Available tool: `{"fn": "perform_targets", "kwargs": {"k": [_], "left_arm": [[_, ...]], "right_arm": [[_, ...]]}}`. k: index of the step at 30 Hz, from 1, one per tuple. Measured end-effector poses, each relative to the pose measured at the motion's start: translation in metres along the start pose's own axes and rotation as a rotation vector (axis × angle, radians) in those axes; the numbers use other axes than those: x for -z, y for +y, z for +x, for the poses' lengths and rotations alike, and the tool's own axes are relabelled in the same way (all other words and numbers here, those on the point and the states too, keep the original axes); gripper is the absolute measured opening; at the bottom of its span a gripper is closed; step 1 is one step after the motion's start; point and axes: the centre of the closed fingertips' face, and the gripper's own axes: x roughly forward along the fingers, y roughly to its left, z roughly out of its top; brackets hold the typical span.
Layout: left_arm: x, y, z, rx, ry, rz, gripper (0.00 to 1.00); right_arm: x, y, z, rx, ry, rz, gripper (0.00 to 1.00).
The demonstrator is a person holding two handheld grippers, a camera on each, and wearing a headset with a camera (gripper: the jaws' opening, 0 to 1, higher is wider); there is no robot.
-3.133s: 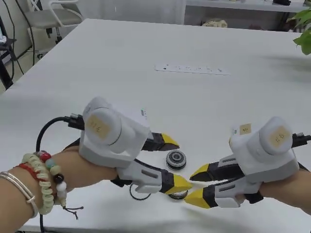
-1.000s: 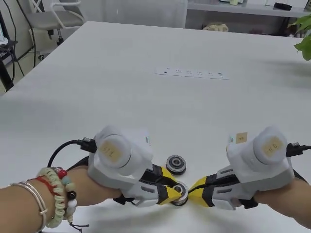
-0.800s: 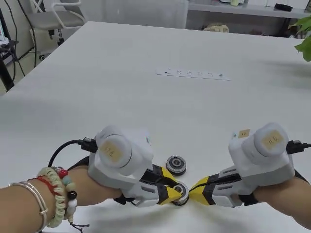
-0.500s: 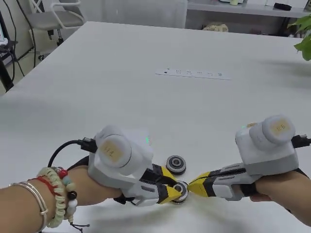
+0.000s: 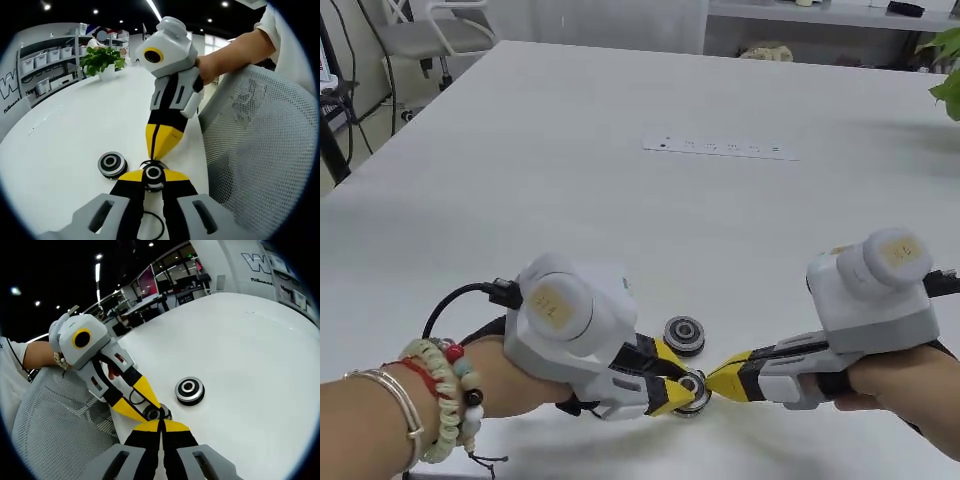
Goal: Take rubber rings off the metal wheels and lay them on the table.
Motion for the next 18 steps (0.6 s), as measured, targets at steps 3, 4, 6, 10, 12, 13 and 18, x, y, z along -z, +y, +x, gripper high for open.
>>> {"fn": "perform_targets", "kwargs": {"k": [3,4,6,10,12,13,18], "left_arm": [[-0.0001,0.0,0.0,0.001,0.0,0.0,0.08],[-0.0001,0.0001,0.0,0.001,-0.001,-0.001,0.08],[-0.0001,0.0,0.0,0.001,-0.001,-0.002,0.08],[-0.0002,-0.0001,0.0,0.001,-0.002,-0.004,0.08],[-0.0004,-0.0002,0.0001,0.002,-0.002,-0.005,0.08],[-0.0004,-0.0001,0.0001,0.002,-0.002,-0.005,0.08],[-0.0004,-0.0001,0.0,0.003,-0.003,-0.005,0.08]], "right_arm": [[-0.0009,0.0009,-0.0003,-0.011,-0.006,0.022,0.0],[-0.0012,0.0016,-0.0004,-0.013,-0.007,0.026,0.0],[-0.0016,0.0022,-0.0002,-0.016,-0.009,0.031,0.0],[-0.0022,0.0029,0.0001,-0.018,-0.009,0.032,0.0],[-0.0025,0.0033,-0.0003,-0.02,-0.011,0.035,0.0],[-0.0025,0.0032,-0.0003,-0.02,-0.01,0.035,0.0],[-0.0022,0.0039,-0.0003,-0.023,-0.009,0.036,0.0]]}}
